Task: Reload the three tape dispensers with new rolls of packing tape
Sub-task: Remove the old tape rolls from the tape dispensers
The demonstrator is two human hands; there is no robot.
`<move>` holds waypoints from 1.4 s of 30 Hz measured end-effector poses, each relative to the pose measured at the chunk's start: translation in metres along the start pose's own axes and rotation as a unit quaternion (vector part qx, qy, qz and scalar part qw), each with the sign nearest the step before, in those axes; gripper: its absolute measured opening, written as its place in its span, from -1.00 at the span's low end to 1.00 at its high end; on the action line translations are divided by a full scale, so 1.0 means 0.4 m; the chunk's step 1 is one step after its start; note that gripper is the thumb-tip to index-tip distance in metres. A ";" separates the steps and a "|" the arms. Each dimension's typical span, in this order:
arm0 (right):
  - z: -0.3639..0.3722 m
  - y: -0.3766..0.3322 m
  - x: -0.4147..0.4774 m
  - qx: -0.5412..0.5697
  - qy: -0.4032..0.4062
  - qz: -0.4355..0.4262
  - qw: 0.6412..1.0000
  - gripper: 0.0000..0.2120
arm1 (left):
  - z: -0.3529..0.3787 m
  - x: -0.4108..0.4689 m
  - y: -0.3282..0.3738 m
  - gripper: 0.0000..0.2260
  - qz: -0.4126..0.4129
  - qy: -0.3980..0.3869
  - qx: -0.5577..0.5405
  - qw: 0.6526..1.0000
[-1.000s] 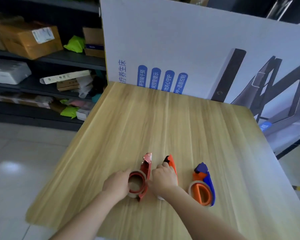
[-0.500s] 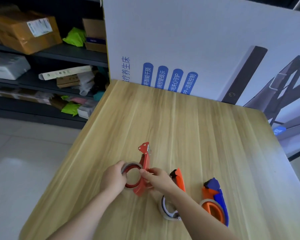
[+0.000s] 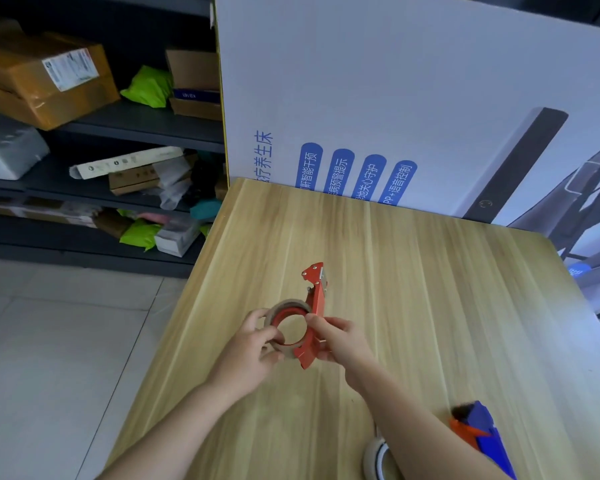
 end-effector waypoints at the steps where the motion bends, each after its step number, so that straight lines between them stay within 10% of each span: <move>1: 0.009 -0.008 0.012 0.005 0.006 -0.004 1.000 -0.68 | -0.015 0.014 -0.006 -0.91 -0.003 0.010 0.000 1.000; 9: 0.016 -0.045 0.124 0.070 0.085 -0.020 0.994 -0.55 | -0.135 0.144 -0.071 -0.85 -0.053 0.113 -0.048 0.991; 30: -0.034 -0.012 0.181 0.074 0.056 -0.035 0.995 -0.70 | -0.099 0.304 -0.081 -0.53 -0.115 0.071 0.095 0.986; 42: -0.025 0.059 -0.064 0.044 -0.037 -0.034 0.998 -0.76 | 0.046 0.028 0.065 -0.84 -0.118 0.125 -0.016 0.985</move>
Point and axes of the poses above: each hand's wrist, its own x-axis towards the middle knuckle, its own z-axis out of the palm, y = z × x, the point moved 1 cm from there along x, towards the middle knuckle, and after that the axes turned 14 degrees about -y, right-handed, at the moved point
